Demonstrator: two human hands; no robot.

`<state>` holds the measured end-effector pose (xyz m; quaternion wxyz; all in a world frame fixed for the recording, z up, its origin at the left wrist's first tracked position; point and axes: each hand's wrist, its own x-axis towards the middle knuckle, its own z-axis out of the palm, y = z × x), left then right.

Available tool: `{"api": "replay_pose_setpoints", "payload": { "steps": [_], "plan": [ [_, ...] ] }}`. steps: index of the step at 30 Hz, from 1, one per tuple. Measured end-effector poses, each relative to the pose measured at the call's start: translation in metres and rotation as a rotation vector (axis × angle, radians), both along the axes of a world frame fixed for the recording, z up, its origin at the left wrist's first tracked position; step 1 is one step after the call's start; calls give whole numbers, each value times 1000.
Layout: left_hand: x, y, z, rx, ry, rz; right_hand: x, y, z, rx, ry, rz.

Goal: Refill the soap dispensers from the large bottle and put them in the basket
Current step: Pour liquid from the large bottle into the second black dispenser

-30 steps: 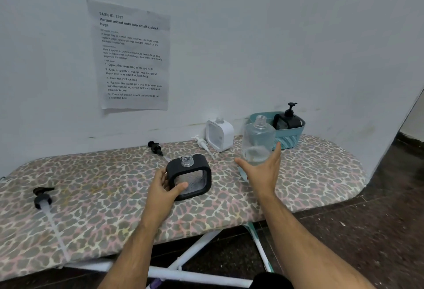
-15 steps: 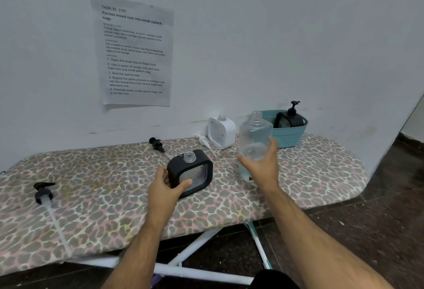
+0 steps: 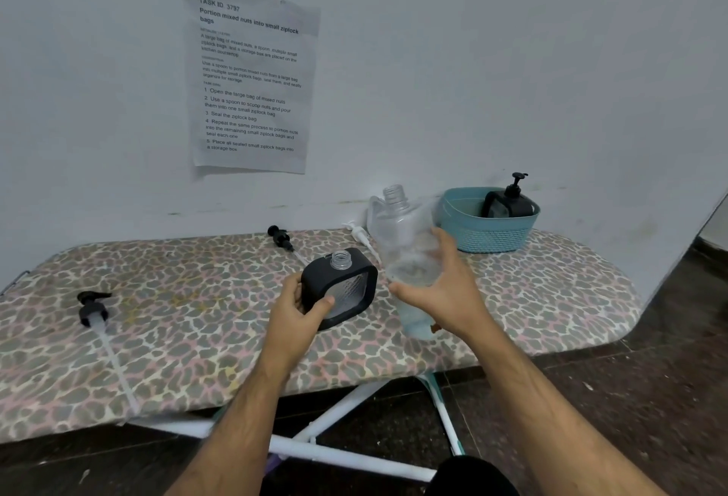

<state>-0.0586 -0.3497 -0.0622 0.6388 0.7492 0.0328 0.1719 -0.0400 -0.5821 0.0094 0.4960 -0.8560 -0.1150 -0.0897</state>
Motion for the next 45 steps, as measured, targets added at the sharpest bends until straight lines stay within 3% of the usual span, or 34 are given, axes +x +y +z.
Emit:
{"api": "replay_pose_setpoints", "payload": {
  "steps": [9,24,45],
  "plan": [
    [-5,-1,5,-65,8,-23,-21,-3,-3,-287,88,129],
    [-6,0,4,-110,-3,-34,-21,-14,9,-535,-25,58],
    [-2,3,-2,-66,4,-26,-27,-4,29,-780,-33,-19]
  ]
}}
